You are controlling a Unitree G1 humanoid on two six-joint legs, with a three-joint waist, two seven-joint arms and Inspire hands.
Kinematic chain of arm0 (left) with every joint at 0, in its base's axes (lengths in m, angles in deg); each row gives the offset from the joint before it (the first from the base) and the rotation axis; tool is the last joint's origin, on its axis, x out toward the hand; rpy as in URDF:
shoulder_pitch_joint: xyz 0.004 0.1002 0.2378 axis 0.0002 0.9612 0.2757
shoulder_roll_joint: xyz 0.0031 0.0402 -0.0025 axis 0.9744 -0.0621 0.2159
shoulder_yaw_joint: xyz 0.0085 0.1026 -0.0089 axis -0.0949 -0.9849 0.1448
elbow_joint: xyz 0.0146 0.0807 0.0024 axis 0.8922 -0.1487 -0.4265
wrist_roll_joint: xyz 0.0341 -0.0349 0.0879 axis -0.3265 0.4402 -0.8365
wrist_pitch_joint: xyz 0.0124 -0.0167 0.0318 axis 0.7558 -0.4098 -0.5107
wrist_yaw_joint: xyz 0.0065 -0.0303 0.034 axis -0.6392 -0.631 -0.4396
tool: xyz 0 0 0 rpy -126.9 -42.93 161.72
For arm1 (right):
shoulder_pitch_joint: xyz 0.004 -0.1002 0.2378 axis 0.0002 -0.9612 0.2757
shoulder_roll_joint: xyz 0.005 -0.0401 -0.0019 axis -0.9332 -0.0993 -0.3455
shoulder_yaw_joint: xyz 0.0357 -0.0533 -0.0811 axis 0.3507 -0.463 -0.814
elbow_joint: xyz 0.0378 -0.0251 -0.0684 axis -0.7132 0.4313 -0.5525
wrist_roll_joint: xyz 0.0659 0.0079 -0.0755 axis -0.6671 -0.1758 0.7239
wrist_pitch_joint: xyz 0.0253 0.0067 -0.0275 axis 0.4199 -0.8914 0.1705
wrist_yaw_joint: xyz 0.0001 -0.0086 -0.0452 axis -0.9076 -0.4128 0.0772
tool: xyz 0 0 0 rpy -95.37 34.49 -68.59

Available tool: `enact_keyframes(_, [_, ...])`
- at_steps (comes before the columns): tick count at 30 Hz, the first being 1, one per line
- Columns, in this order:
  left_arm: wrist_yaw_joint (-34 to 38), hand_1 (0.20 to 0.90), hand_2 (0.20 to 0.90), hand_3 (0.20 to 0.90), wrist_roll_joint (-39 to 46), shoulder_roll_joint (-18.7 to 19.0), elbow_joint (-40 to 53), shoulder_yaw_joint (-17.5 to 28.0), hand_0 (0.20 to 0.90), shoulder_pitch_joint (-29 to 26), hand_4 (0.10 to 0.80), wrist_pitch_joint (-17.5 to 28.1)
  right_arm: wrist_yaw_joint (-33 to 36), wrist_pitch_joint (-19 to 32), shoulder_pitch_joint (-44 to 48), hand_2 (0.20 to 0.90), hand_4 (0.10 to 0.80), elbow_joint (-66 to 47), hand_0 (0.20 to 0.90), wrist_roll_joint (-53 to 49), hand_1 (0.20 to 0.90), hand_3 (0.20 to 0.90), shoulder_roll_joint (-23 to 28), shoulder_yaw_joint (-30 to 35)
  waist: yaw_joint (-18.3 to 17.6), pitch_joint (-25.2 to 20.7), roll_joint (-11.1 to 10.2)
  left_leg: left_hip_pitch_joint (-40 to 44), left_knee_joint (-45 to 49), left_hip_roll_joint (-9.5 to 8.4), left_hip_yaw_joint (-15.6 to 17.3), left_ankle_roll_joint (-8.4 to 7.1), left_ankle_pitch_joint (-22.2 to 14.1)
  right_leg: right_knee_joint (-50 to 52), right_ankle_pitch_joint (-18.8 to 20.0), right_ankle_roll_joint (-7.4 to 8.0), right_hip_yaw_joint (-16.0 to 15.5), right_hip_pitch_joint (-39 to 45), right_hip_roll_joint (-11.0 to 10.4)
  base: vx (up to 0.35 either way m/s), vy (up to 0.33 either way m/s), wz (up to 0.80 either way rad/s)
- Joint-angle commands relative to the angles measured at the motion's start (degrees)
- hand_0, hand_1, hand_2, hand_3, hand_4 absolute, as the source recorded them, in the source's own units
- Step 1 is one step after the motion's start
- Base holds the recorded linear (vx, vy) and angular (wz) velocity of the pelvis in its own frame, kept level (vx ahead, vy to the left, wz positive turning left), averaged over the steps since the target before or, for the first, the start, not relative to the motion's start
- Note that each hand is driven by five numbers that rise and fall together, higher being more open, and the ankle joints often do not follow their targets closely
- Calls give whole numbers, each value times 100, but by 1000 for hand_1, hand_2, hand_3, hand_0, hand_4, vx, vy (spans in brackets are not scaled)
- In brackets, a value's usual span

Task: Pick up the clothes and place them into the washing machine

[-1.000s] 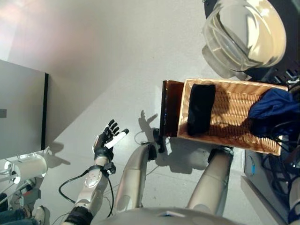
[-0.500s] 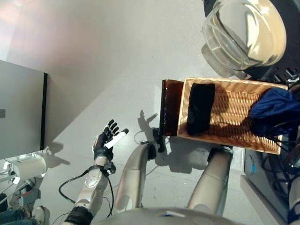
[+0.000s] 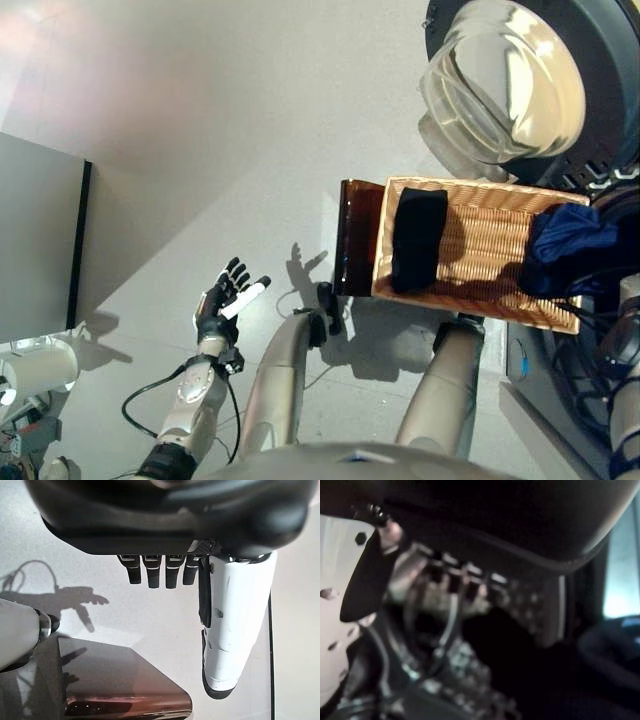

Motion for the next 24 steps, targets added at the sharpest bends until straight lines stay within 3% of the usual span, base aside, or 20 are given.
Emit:
enact_keyframes(1, [9, 900, 900, 900, 15, 374, 146, 550, 900, 123, 800, 580, -65, -236, -367, 900, 800, -12, 900, 1452, 900, 900, 378, -873, -9, -167, -4, 400, 212, 388, -439, -742, -514, -510, 676, -307, 221, 24, 172, -17, -4, 3])
enact_keyframes(4, [-23, 900, 900, 900, -34, 471, 202, 668, 900, 169, 800, 627, -158, -763, -612, 900, 800, 58, 900, 2786, 900, 900, 186, -1678, 3, -91, -62, 387, 240, 400, -420, -723, -496, -550, 740, -323, 219, 31, 187, -53, -23, 1])
enact_keyframes(11, [1, 900, 900, 900, -80, 431, 221, 945, 900, 234, 800, 697, 82, -1130, -904, 900, 800, -329, 900, 4428, 900, 900, -286, -2433, -30, -18, -169, 324, 322, 415, -421, -709, -490, -572, 792, -347, 256, 18, 238, -24, -12, -4])
enact_keyframes(13, [14, 900, 900, 900, -154, 395, 173, 1011, 900, 176, 800, 720, 291, -1565, -953, 900, 800, -325, 900, 5575, 900, 900, -454, -2959, -32, -4, -190, 307, 342, 413, -435, -704, -483, -585, 820, -357, 260, 15, 253, 0, 0, 0])
enact_keyframes(24, [149, 900, 900, 900, -299, 307, 250, 1101, 900, 90, 800, 726, 289, -1930, -975, 900, 800, -36, 900, 6112, 900, 900, -988, -3192, -25, 20, -235, 268, 383, 439, -411, -677, -505, -612, 834, -363, 270, -3, 273, 0, 0, 0])
